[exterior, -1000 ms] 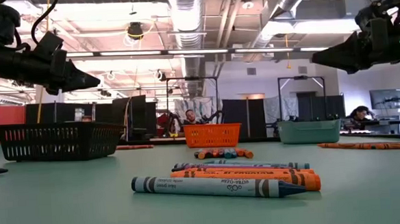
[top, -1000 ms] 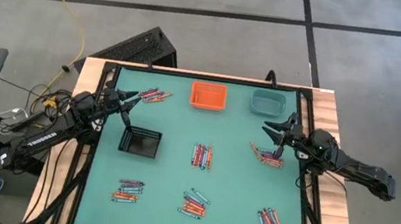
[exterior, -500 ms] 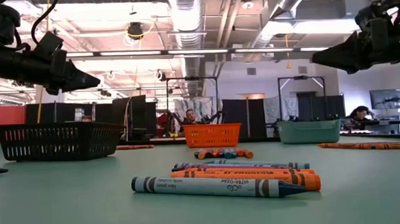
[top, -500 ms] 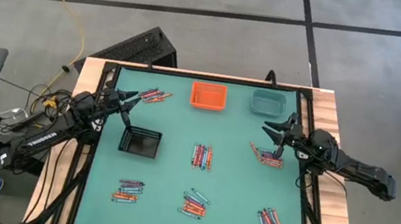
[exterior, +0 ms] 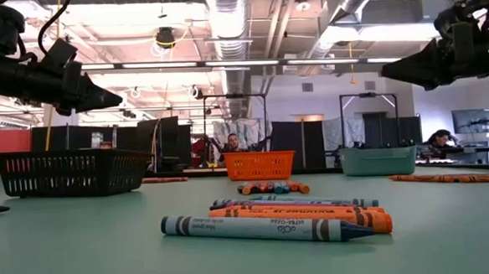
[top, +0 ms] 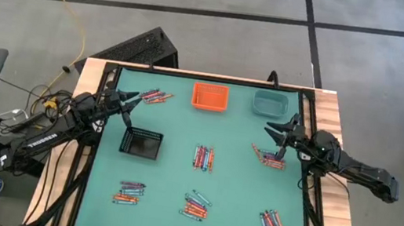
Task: Sort crayons
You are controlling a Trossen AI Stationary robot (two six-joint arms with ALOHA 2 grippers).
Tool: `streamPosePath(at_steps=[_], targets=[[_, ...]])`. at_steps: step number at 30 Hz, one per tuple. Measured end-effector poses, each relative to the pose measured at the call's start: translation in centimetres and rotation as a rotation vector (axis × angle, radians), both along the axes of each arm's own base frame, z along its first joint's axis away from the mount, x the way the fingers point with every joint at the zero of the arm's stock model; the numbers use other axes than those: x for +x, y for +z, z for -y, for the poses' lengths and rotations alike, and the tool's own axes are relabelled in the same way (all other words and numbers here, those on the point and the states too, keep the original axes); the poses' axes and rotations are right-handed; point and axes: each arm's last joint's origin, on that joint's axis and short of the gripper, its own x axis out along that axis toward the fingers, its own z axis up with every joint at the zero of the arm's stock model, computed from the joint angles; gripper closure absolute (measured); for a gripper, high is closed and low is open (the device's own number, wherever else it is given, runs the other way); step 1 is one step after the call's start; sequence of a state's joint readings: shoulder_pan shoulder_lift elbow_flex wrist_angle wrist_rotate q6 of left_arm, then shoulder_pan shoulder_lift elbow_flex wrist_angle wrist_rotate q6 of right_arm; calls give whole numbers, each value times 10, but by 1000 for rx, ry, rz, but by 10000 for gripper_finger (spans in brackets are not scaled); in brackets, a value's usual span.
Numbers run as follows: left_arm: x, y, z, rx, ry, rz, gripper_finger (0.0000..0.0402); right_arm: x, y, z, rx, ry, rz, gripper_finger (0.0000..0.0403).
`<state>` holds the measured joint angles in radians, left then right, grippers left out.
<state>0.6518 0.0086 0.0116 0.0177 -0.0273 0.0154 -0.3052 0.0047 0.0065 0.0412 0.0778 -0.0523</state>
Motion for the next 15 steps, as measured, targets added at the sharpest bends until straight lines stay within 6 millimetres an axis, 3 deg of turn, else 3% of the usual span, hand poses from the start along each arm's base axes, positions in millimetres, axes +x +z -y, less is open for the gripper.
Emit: streamPosePath(at_steps=[5,8,10,15], targets=[[0,0,0,-27,3,23,286,-1,8,1,-109,-31,41,295],[0,1,0,-204,2,183,286,-3,18,1,-202,-56,121,295],[-1,3,-1,-296,26,295,286,-4,22,2,-208,-55,158,295],[-2,3,-2,-353,70,356,286,-1,23,2,-186,-29,107,295]])
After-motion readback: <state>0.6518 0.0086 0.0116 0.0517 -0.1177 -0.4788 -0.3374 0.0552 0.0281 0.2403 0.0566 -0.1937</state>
